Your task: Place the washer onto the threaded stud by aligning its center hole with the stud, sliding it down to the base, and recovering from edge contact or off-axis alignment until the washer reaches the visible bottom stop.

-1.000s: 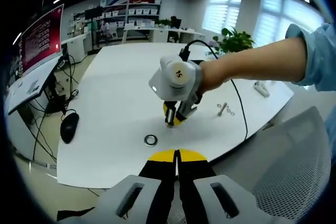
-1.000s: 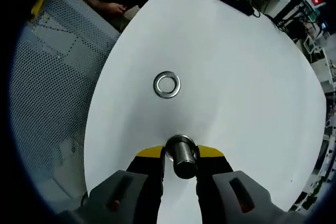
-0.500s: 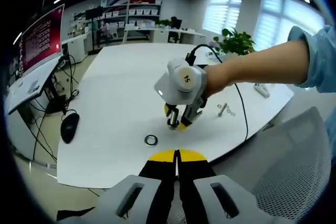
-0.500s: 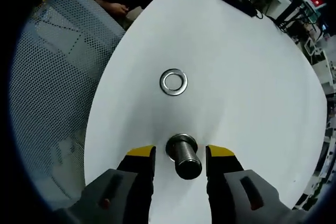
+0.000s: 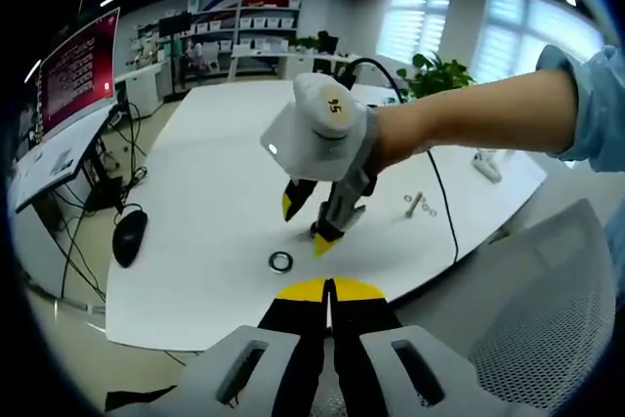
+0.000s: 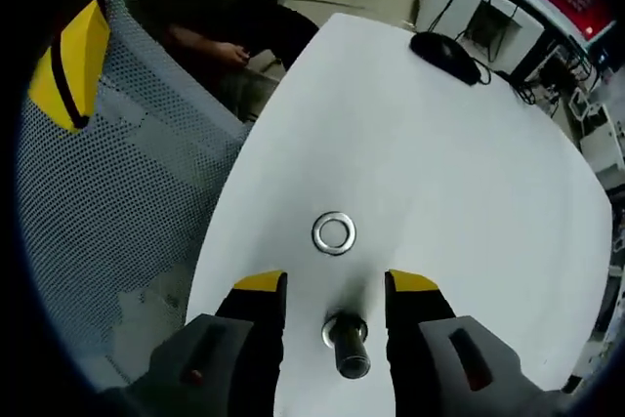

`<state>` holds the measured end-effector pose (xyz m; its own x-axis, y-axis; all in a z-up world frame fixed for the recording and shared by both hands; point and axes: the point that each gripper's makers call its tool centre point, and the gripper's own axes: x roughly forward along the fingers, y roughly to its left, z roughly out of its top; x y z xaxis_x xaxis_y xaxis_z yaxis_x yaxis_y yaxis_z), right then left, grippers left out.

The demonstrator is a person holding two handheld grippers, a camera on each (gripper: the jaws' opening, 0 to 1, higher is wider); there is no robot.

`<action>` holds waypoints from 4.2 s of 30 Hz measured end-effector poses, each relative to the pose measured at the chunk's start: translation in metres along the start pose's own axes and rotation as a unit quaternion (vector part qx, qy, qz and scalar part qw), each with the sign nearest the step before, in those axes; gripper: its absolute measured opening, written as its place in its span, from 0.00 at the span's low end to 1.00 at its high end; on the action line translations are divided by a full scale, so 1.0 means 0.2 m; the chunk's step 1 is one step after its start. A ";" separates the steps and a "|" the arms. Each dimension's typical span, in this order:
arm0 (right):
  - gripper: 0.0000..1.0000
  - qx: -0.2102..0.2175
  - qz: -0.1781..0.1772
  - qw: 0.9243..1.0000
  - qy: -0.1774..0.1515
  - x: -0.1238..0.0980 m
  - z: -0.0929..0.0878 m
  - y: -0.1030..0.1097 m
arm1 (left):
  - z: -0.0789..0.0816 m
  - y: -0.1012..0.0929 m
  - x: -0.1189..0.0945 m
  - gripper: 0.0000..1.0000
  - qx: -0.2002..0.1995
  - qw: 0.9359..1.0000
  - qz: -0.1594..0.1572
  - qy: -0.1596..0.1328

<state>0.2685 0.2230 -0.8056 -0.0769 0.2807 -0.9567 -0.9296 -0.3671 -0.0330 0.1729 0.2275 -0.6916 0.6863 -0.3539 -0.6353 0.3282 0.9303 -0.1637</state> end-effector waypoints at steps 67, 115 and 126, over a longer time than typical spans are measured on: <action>0.23 -0.009 -0.038 0.999 0.016 -0.21 -0.04 -0.05 | 0.02 0.00 0.00 0.00 -0.005 1.000 -0.003 -0.014; 0.34 0.010 -0.022 0.995 0.093 0.00 -0.31 -0.06 | 0.02 0.00 0.00 0.00 -0.008 1.000 -0.001 -0.015; 0.38 0.073 -0.045 0.995 0.051 -0.19 -0.36 -0.06 | 0.03 0.00 0.00 0.00 -0.007 1.000 -0.004 -0.017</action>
<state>0.3082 0.1537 -0.7892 0.0402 0.2118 -0.9765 -0.9740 -0.2098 -0.0856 0.1763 0.2273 -0.6869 0.7055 -0.3642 -0.6080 0.3252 0.9286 -0.1788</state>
